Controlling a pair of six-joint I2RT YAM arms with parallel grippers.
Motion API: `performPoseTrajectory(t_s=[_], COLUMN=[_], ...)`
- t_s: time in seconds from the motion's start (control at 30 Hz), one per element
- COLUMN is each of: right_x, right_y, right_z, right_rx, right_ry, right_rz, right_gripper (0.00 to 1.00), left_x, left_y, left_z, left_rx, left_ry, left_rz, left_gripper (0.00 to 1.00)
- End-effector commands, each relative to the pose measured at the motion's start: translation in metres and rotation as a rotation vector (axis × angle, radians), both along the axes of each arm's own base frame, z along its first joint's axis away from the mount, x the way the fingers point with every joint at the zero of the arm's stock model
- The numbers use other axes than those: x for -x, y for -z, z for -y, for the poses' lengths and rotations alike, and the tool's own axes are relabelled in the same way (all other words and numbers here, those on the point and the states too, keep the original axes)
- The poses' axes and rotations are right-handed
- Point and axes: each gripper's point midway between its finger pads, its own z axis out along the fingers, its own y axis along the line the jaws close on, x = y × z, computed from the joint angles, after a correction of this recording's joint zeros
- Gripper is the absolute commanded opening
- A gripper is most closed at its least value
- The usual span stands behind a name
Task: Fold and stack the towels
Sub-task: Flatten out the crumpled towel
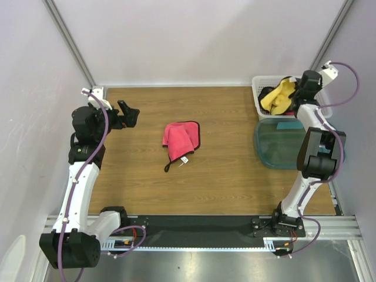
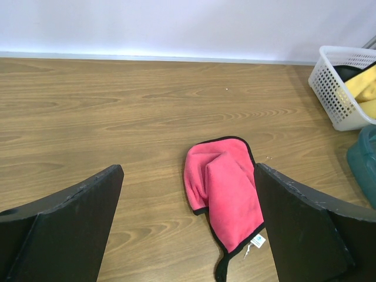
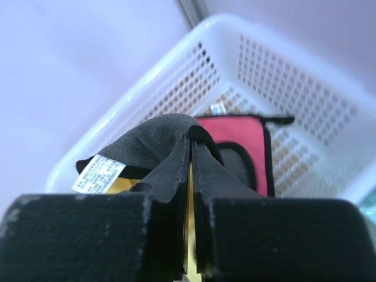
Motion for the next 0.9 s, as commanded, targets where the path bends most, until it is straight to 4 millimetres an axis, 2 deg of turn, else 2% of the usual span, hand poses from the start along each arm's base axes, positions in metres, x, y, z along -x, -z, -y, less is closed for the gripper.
performPoseTrajectory(t_s=[0.0,0.1,0.13,0.2,0.23,0.3,0.33,0.37,0.43,0.47,0.53,0.57,0.6,0.67,0.7,0.73,0.77,0.8,0.83,0.87], right_x=[-0.025,-0.04,-0.046,-0.05,-0.05,-0.052,-0.051,-0.048,-0.043,-0.038,-0.032,-0.023,-0.018,-0.008,0.002,0.008,0.011,0.02,0.025,0.031], right_y=[-0.014,0.0,0.001,0.0,0.003,-0.014,-0.018,-0.033,-0.048,-0.068,-0.082,-0.103,-0.093,-0.097,-0.098,-0.091,-0.095,-0.089,-0.086,-0.084], right_z=[0.006,0.005,0.003,0.002,-0.001,-0.004,-0.006,-0.009,-0.02,-0.027,-0.047,-0.061,-0.07,-0.095,-0.12,-0.136,-0.148,-0.175,-0.183,-0.205], right_rx=[0.036,0.045,0.047,0.05,0.042,0.044,0.04,0.038,0.038,0.047,0.059,0.073,0.067,0.068,0.069,0.061,0.075,0.069,0.066,0.062], right_ry=[-0.097,-0.147,-0.17,-0.187,-0.21,-0.225,-0.237,-0.25,-0.307,-0.332,-0.411,-0.439,-0.463,-0.53,-0.597,-0.634,-0.665,-0.724,-0.747,-0.797], right_rz=[0.015,-0.046,-0.056,-0.069,-0.087,-0.07,-0.074,-0.069,-0.07,-0.042,-0.027,0.004,-0.01,0.013,0.035,0.021,0.045,0.037,0.032,0.033], right_gripper=[0.02,0.17,0.28,0.39,0.5,0.64,0.76,0.79,0.85,0.87,0.91,0.91,0.92,0.92,0.92,0.92,0.93,0.92,0.92,0.92], left_x=[-0.001,0.001,0.001,0.002,0.002,0.002,0.0,0.0,-0.001,-0.002,-0.003,-0.004,-0.006,-0.004,-0.004,-0.001,0.001,0.002,0.008,0.008], left_y=[-0.018,-0.018,-0.019,-0.019,-0.02,-0.02,-0.019,-0.021,-0.018,-0.016,-0.006,0.003,0.009,0.024,0.025,0.038,0.041,0.044,0.058,0.062], left_z=[0.003,0.006,0.007,0.01,0.011,0.014,0.015,0.021,0.037,0.041,0.052,0.056,0.06,0.07,0.074,0.081,0.085,0.089,0.098,0.1], left_rx=[-0.008,-0.008,-0.009,-0.01,-0.009,0.002,0.003,0.0,-0.027,-0.048,-0.066,-0.055,-0.048,-0.018,-0.003,0.007,0.038,0.058,0.068,0.097], left_ry=[0.024,0.046,0.051,0.071,0.074,0.077,0.072,0.085,0.096,0.09,0.078,0.077,0.078,0.076,0.073,0.085,0.078,0.08,0.098,0.078], left_rz=[0.054,0.059,0.061,0.066,0.07,0.071,0.065,0.068,0.051,0.047,0.016,-0.014,-0.026,-0.07,-0.068,-0.091,-0.103,-0.104,-0.133,-0.143], left_gripper=[1.0,1.0,1.0,1.0,1.0,1.0,1.0,1.0,1.0,1.0,1.0,1.0,1.0,0.99,0.98,0.98,0.98,0.98,0.97,0.97])
